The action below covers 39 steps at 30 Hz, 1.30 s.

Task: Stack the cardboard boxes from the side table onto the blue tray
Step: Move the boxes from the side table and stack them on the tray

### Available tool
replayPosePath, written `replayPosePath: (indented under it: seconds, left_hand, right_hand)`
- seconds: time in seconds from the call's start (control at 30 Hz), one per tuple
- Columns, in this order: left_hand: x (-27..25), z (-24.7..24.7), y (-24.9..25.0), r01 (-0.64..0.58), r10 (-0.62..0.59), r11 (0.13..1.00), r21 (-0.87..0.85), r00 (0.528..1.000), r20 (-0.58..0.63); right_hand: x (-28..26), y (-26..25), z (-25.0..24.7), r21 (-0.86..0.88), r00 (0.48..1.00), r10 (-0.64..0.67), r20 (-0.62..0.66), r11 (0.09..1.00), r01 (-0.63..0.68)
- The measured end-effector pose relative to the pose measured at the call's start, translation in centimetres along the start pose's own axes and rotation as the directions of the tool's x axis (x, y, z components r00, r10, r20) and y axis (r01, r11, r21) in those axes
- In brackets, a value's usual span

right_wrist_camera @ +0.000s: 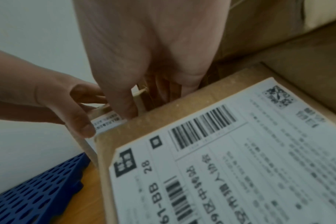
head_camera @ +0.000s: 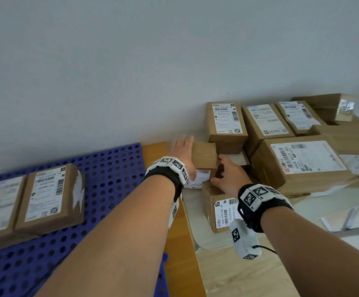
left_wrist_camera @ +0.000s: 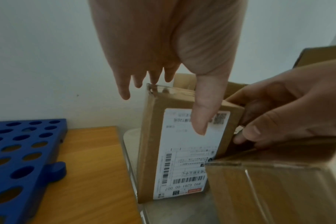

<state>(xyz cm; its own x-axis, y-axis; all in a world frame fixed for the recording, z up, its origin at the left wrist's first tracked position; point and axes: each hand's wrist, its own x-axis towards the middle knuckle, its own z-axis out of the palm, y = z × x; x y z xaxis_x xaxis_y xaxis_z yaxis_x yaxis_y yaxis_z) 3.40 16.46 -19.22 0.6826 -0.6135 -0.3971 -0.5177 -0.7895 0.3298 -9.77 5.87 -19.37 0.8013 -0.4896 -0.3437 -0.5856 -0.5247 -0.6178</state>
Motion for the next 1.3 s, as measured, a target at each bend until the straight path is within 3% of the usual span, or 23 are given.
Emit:
replayPosePath:
  seconds: [0.2, 0.37, 0.8, 1.13, 1.3]
  left_hand:
    - [0.5, 0.7, -0.1, 0.003, -0.002, 1.0, 0.004, 0.992, -0.126]
    - [-0.5, 0.2, -0.8, 0.061, -0.065, 0.997, -0.038, 0.99, -0.127]
    - [-4.3, -2.6, -1.6, 0.117, -0.158, 0.98, -0.16, 0.95, -0.271]
    - [-8.5, -5.3, -0.2, 0.177, -0.21, 0.975, -0.135, 0.935, -0.287]
    - [-12.0, -6.5, -0.1, 0.167, -0.201, 0.973, -0.158, 0.953, -0.227]
  right_hand:
    - [0.2, 0.3, 0.2, -0.018, 1.0, 0.007, 0.0, 1.0, -0.007]
    - [0.4, 0.1, 0.0, -0.06, 1.0, 0.002, 0.012, 0.998, -0.002]
    - [-0.4, -1.4, -0.4, -0.125, 0.994, -0.109, -0.009, 0.986, 0.107]
    - [-2.7, -5.6, -3.2, -0.184, 0.949, -0.313, -0.035, 0.936, 0.302]
    - [-4.5, -8.1, -3.8, -0.279, 0.903, -0.419, 0.093, 0.86, 0.427]
